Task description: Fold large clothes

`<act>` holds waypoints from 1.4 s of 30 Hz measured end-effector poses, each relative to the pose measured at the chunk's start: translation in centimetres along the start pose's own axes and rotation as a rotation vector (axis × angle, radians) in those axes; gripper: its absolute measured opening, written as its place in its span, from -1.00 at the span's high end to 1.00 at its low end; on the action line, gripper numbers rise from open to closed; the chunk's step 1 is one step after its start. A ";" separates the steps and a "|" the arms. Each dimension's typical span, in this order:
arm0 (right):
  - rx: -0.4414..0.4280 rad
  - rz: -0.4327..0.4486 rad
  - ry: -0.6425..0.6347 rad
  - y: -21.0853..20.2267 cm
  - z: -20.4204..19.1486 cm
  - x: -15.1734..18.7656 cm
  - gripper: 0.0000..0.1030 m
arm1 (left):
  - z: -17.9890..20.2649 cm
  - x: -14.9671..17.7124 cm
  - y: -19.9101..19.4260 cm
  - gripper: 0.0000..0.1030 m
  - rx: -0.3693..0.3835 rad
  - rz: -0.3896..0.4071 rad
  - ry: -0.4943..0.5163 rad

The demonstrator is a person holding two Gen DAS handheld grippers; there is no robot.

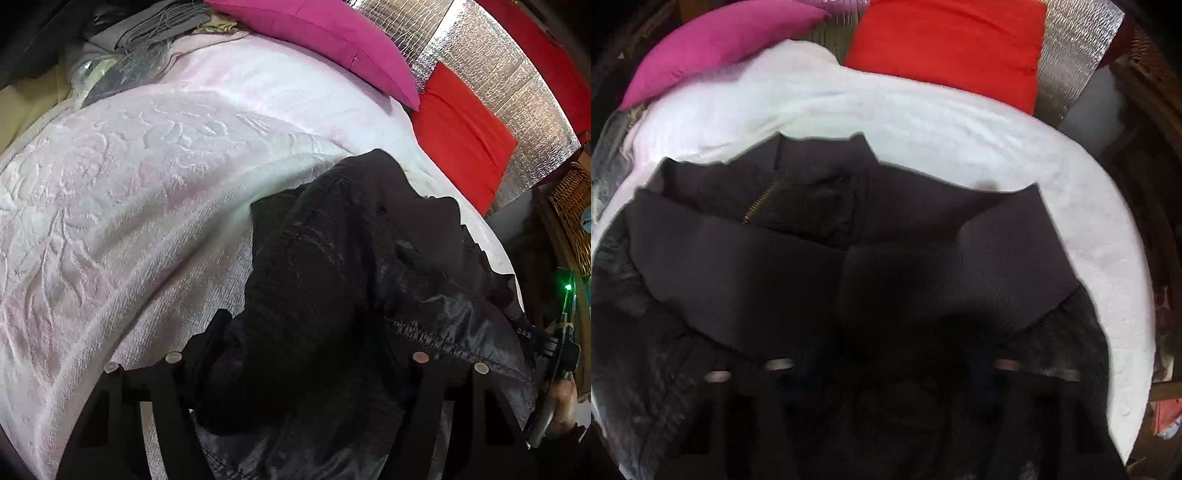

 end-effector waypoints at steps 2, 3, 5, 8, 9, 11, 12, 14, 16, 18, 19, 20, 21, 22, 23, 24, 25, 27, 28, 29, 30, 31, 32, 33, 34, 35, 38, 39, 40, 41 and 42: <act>-0.009 0.034 0.029 -0.7 -0.2 -0.9 0.64 | -0.1 -0.5 -0.5 -0.16 0.002 0.029 0.002; 0.004 0.060 0.033 -1.2 -0.3 -1.5 0.67 | -0.1 -0.9 -0.9 -0.11 0.005 0.045 0.000; 0.034 0.145 0.034 -2.8 0.0 -3.4 0.69 | -0.1 -1.9 -1.7 -0.04 0.003 0.094 -0.002; -0.001 0.221 0.145 -4.2 1.8 -5.4 0.69 | 0.0 -3.2 -2.7 -0.04 -0.009 0.177 0.004; -0.017 0.234 0.185 -4.2 2.4 -5.7 0.69 | 0.0 -3.4 -2.7 -0.04 -0.025 0.184 0.016; -0.027 0.238 0.264 -2.7 3.9 -5.9 0.69 | 0.1 -3.1 -1.8 -0.04 -0.057 0.160 0.036; -0.021 0.206 0.278 -1.0 4.2 -5.4 0.70 | 0.1 -2.7 -1.5 -0.04 -0.058 0.148 0.042; -0.035 0.157 0.298 1.5 4.2 -4.4 0.70 | 0.4 -2.1 -0.7 -0.08 -0.071 0.112 0.068; -0.089 0.188 0.341 1.3 4.3 -4.0 0.64 | 0.4 -1.9 -0.3 -0.24 -0.097 0.093 0.096; -0.239 0.192 0.430 0.4 4.8 -3.9 0.62 | 0.1 -1.9 -0.1 -0.35 -0.103 0.077 0.096; -0.329 0.173 0.499 -0.1 5.4 -3.4 0.62 | -0.1 -1.8 0.1 -0.43 -0.097 0.060 0.087; -0.395 0.171 0.550 -0.9 5.9 -2.9 0.62 | -0.2 -1.7 0.2 -0.45 -0.092 0.048 0.080; -0.453 0.180 0.587 -1.7 6.3 -2.5 0.60 | -0.3 -1.4 -0.3 -0.45 -0.090 0.045 0.077; -0.512 0.200 0.620 -2.9 6.9 -2.0 0.54 | -0.4 -1.5 -0.4 -0.45 -0.091 0.046 0.073; -0.539 0.219 0.633 -3.9 7.4 -1.5 0.35 | -0.3 -1.4 -0.6 -0.45 -0.094 0.050 0.073; -0.552 0.250 0.641 -5.6 8.3 -0.7 -0.22 | -0.4 -1.5 -0.9 -0.45 -0.101 0.061 0.075; -0.549 0.272 0.641 -6.8 8.5 -0.3 -0.69 | -0.4 -1.5 -1.3 -0.45 -0.106 0.073 0.081; -0.478 0.387 0.639 -10.4 11.0 2.3 -0.99 | -0.3 -1.6 -2.1 -0.45 -0.110 0.097 0.096; -0.450 0.418 0.634 -11.2 11.7 3.0 -0.99 | -0.2 -1.7 -2.6 -0.45 -0.115 0.110 0.105; -0.388 0.438 0.608 -12.2 12.5 4.6 -0.99 | -0.2 -1.7 -2.9 -0.45 -0.121 0.117 0.111; -0.328 0.418 0.579 -12.5 13.0 6.0 -0.99 | -0.2 -1.6 -3.3 -0.45 -0.132 0.121 0.118; -0.293 0.401 0.558 -12.7 13.5 7.1 -0.99 | -0.3 -1.5 -3.4 -0.46 -0.142 0.120 0.123; -0.255 0.387 0.542 -12.6 13.8 8.7 -0.96 | -0.5 -1.3 -3.4 -0.46 -0.147 0.114 0.124; -0.211 0.371 0.543 -12.1 14.4 10.4 -0.96 | -0.6 -1.3 -3.0 -0.46 -0.142 0.104 0.123; -0.196 0.366 0.547 -12.0 14.8 11.1 -0.96 | -0.7 -1.0 -2.8 -0.46 -0.127 0.087 0.119; -0.191 0.360 0.555 -11.4 15.1 12.4 -0.92 | -0.8 -0.7 -2.5 -0.46 -0.112 0.072 0.113; -0.232 0.308 0.572 -9.6 14.9 14.5 -0.38 | -1.0 -0.2 -1.9 -0.37 -0.062 0.041 0.077; -0.244 0.276 0.558 -8.8 14.4 14.9 -0.02 | -0.9 -0.1 -1.7 -0.27 -0.044 0.037 0.073; -0.227 0.257 0.542 -8.4 14.2 15.1 0.15 | -0.7 0.0 -1.6 -0.13 -0.036 0.034 0.073; -0.189 0.249 0.519 -7.9 13.9 15.0 0.37 | -0.5 -0.1 -1.7 -0.02 -0.034 0.043 0.078; -0.172 0.252 0.506 -8.0 13.8 14.8 0.57 | -0.3 -0.2 -1.8 0.06 -0.031 0.052 0.084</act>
Point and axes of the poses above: each gripper's, at about its wrist camera, not at the fingertips, and y roughly the way its jaws point, z to its right, x to its underside, the point moved 10 cm from there along y, roughly the way its jaws point, and after that the axes turned 1 degree about -z, right-handed, at the moved point
